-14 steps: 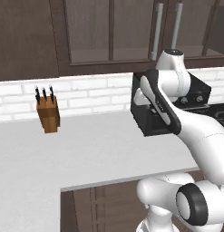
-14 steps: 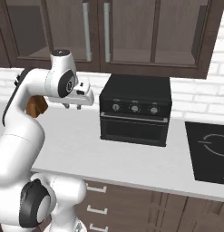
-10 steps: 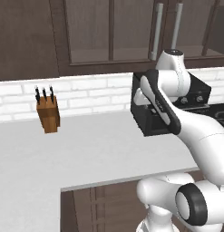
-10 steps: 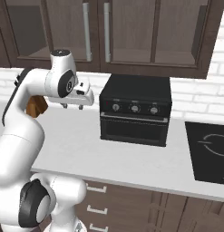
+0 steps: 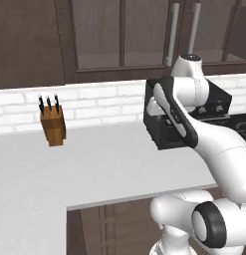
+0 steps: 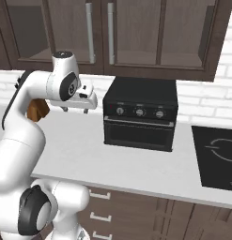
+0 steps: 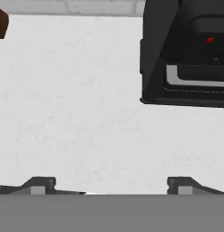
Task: Navigate to the sink.
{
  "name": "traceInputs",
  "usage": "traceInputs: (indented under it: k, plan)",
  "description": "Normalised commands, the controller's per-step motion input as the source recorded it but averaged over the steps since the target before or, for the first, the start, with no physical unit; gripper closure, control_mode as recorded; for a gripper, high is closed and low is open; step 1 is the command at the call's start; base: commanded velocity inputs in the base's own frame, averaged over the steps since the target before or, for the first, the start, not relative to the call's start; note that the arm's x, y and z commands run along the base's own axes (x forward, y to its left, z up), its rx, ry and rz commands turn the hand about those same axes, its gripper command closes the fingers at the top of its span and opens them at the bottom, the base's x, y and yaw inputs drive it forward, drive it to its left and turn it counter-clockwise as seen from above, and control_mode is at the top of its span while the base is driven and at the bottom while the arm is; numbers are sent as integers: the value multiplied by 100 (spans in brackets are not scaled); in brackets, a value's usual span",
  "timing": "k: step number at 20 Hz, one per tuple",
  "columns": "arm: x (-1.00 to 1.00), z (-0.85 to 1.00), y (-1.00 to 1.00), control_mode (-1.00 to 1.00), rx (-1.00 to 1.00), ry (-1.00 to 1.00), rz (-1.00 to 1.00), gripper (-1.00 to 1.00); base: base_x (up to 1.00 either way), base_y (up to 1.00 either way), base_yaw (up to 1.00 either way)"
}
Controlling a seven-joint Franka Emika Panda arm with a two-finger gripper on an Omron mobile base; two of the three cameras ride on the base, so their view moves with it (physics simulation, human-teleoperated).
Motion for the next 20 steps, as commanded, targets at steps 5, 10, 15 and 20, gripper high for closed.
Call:
traceInputs:
  k: [5,10,15,20]
  plan:
    - [0,0,0,100,0,0,0,-100,-25,10,-26]
    - [0,0,0,100,0,0,0,-100,-31,-20,-53]
    - [0,0,0,100,0,0,0,-100,-22,-46,-56]
    - [0,0,0,100,0,0,0,-100,-3,-68,-55]
